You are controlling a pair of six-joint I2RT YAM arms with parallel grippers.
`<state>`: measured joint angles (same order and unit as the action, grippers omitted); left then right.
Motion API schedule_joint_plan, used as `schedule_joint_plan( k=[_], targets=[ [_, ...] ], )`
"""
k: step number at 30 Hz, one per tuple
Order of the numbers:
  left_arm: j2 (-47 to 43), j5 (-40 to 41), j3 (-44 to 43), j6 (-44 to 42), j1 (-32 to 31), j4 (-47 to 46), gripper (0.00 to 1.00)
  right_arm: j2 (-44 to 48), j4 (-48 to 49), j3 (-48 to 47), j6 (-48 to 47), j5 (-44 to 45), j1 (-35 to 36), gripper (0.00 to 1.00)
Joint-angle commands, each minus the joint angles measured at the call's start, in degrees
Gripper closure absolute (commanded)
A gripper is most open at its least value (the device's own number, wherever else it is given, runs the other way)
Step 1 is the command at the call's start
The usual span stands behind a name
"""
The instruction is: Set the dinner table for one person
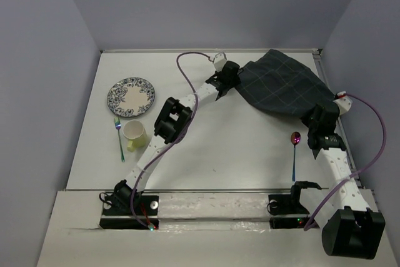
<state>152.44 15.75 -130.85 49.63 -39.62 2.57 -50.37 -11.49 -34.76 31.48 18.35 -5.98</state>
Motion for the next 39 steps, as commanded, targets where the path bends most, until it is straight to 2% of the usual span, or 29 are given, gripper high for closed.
schedule_joint_plan(
  k=[1,2,3,4,7,13,16,20,23,32,35,39],
  targets=[
    [-1.44,-0.36,1.38,3.19,0.86,-2.13,0.55,0.27,2.96,-0.48,-0.46,-0.33,-0.26,1.00],
    [-2.05,-0.28,2.51,3.28,1.03,-3.69,0.59,0.10,2.96,-0.57,-0.55,-0.68,-0.26,1.00],
    [-2.50,0.16,3.22,3.46,1.12,-4.23,0.69,0.10,2.96,-0.57,-0.55,-0.60,-0.26,1.00],
    [-2.93,0.42,4.19,3.46,1.12,-6.33,0.86,0.18,3.05,-0.48,-0.63,-0.51,-0.26,1.00],
    [-4.34,-0.10,5.43,3.20,1.47,-8.36,1.00,0.27,2.96,-0.92,-0.72,-0.77,-0.26,1.00],
    [-6.45,1.30,6.30,0.65,1.91,-9.42,1.00,1.76,2.70,-1.80,-1.25,-0.07,-0.26,1.00],
    [-10.57,1.21,11.30,-1.02,1.91,-13.98,1.00,1.85,2.43,-2.94,-1.60,-0.42,-0.26,1.00],
    [-22.41,4.46,17.71,-8.99,2.08,-19.95,1.00,2.38,1.82,-6.71,-2.04,-2.78,-0.26,1.00],
    [-31.11,5.78,19.40,-13.66,2.87,-20.94,1.00,3.26,1.73,-11.72,-3.44,-4.46,-0.26,1.00],
    [-60.46,8.33,30.02,-25.71,5.69,-18.92,1.00,4.23,-5.64,-36.74,-6.00,-15.60,-0.26,1.00],
    [-66.63,8.95,31.53,-28.00,6.83,-16.82,1.00,2.74,-6.88,-41.95,-4.94,-19.12,-0.26,1.00],
    [-70.60,9.04,33.19,-29.15,8.76,-14.26,1.00,-0.77,-6.88,-43.81,-3.10,-23.08,-0.26,1.00]
  ],
)
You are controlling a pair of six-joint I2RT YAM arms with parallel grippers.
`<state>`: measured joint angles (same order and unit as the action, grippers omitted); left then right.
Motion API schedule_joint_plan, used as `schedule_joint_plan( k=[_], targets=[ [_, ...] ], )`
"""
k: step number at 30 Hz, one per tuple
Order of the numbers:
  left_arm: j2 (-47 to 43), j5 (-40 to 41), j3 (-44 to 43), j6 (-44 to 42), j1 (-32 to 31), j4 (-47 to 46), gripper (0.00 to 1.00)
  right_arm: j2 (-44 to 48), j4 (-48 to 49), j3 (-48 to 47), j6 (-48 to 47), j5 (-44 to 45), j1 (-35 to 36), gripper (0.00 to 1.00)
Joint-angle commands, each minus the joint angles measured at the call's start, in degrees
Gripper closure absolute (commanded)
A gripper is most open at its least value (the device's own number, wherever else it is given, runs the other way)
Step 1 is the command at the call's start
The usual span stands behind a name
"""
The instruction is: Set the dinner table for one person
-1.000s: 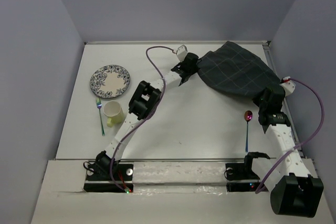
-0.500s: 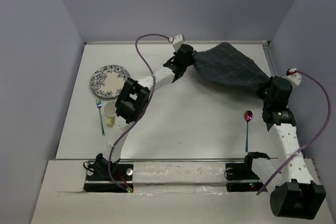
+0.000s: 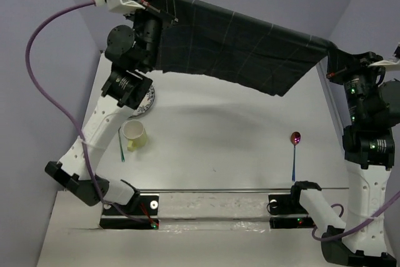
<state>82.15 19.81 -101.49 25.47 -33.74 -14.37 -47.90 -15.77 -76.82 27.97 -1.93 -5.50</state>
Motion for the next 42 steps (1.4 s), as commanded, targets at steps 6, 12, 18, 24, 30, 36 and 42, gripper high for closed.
schedule_joint_plan(
  k=[6,12,18,24,30,36,42],
  targets=[
    [-2.96,2.16,10.94,-2.28,7.89,2.86,1.00,-9.30,0.04,-0.88,2.01,-8.07,-0.74,1.00],
    [-1.56,0.49,18.60,0.54,11.31,-0.74,1.00,-18.97,4.34,-0.09,2.09,-10.80,-0.74,1.00],
    [8.70,-2.67,9.42,0.72,14.83,2.50,1.00,-31.62,7.77,-10.85,2.45,-12.74,-0.74,1.00],
    [9.62,-6.01,-0.11,1.24,16.69,6.55,1.00,-37.80,2.06,-26.89,0.51,-12.22,-0.74,1.00],
    [-0.22,-9.17,23.55,6.25,16.69,-2.84,1.00,-29.55,7.85,-7.78,1.48,-14.06,-0.22,1.00],
    [-5.59,-11.29,48.32,11.43,16.77,-14.71,1.00,-24.44,17.68,20.45,2.53,-13.36,-0.22,1.00],
    [-4.19,-12.43,67.82,14.78,15.81,-25.61,1.00,-27.59,25.17,36.46,3.24,-13.97,-0.22,1.00]
  ],
)
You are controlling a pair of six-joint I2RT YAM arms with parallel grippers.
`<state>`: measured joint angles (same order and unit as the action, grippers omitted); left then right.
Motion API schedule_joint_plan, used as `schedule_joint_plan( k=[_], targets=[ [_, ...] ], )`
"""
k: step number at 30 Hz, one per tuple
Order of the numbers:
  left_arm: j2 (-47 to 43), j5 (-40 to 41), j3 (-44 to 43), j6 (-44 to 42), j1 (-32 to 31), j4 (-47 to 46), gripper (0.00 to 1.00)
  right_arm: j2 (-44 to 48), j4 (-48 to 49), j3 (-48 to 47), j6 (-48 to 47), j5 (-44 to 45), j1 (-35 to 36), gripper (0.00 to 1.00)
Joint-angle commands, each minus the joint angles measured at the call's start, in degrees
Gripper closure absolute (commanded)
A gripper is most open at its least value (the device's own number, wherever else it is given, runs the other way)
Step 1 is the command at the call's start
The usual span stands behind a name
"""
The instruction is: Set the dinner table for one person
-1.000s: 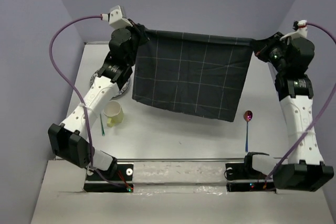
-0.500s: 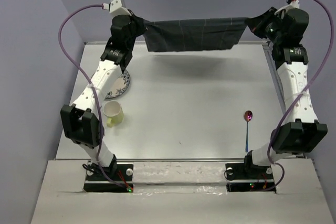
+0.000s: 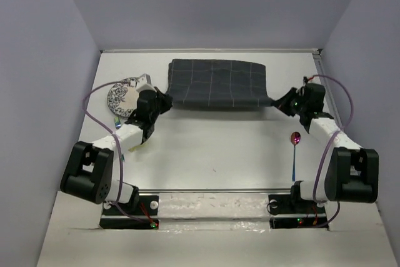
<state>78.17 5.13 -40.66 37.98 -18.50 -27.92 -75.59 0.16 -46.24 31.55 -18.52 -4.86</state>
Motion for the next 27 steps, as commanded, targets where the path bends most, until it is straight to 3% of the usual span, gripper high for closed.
schedule_joint_plan(
  k=[1,7,15,27],
  targets=[
    [-0.04,2.26,8.74,2.54,0.22,-13.11,1.00,-0.51,9.50,6.85,-0.52,2.62,-0.85,1.00],
    [-4.07,3.40,20.00,4.47,-1.62,-19.53,1.00,-0.79,9.16,13.27,-0.26,3.93,-0.85,1.00],
    [-10.31,4.28,28.96,4.65,-3.64,-20.94,1.00,1.94,7.40,17.67,0.88,6.39,-0.85,1.00],
    [-17.34,4.72,35.21,5.53,-6.55,-20.07,1.00,8.09,3.79,22.68,2.37,6.84,-0.85,1.00]
  ],
)
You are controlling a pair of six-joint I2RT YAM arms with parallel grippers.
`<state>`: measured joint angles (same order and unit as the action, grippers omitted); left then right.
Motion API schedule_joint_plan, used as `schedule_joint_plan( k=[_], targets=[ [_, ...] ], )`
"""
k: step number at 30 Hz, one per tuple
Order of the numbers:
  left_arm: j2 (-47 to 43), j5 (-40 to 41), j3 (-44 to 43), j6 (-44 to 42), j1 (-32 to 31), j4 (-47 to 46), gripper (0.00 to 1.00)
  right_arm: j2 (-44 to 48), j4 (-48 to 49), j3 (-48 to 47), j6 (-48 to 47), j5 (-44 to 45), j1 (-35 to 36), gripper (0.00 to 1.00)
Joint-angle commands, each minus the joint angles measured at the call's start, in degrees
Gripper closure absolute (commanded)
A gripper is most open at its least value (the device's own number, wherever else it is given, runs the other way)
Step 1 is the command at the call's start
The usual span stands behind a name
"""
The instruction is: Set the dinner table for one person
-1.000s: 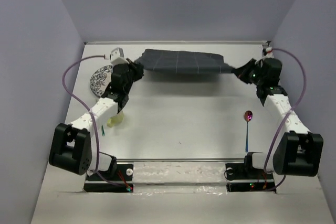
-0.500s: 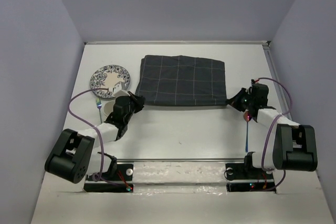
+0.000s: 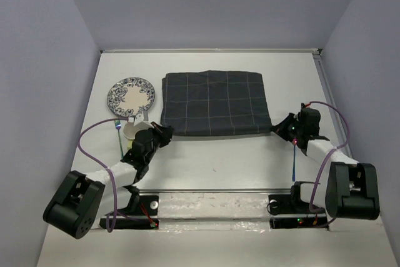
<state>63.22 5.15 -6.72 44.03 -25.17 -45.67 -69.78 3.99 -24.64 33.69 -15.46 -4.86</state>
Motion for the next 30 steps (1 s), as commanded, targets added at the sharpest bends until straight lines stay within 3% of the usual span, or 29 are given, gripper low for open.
schedule_joint_plan(
  k=[1,16,18,22,23,25,27,30],
  targets=[
    [-3.01,4.87,1.27,-0.35,0.03,-1.80,1.00,3.50,0.05,2.31,0.84,3.17,-0.85,1.00],
    [-7.93,5.14,3.73,1.67,-1.11,1.46,0.99,12.82,-6.71,5.92,1.99,0.08,-0.85,1.00],
    [-9.43,5.22,4.17,1.93,-1.11,2.25,0.84,13.87,-7.24,6.27,2.43,-0.09,-0.85,1.00],
    [-12.85,4.79,4.96,2.20,-1.20,4.01,0.64,14.84,-8.03,6.19,2.61,-1.40,-0.85,0.81],
    [-14.25,4.70,4.79,2.20,-1.20,5.05,0.52,15.28,-8.73,5.93,2.69,-1.41,-0.33,0.72],
    [-15.67,4.35,4.35,2.37,-1.20,5.94,0.43,16.42,-9.70,5.57,2.52,-0.89,-0.32,0.64],
    [-17.42,4.00,3.56,2.46,-1.20,7.25,0.39,18.27,-11.54,4.44,1.91,-0.36,-0.32,0.51],
    [-19.62,3.55,2.33,2.03,-1.55,8.75,0.40,20.03,-14.44,1.89,0.59,-0.44,-0.32,0.45]
  ],
)
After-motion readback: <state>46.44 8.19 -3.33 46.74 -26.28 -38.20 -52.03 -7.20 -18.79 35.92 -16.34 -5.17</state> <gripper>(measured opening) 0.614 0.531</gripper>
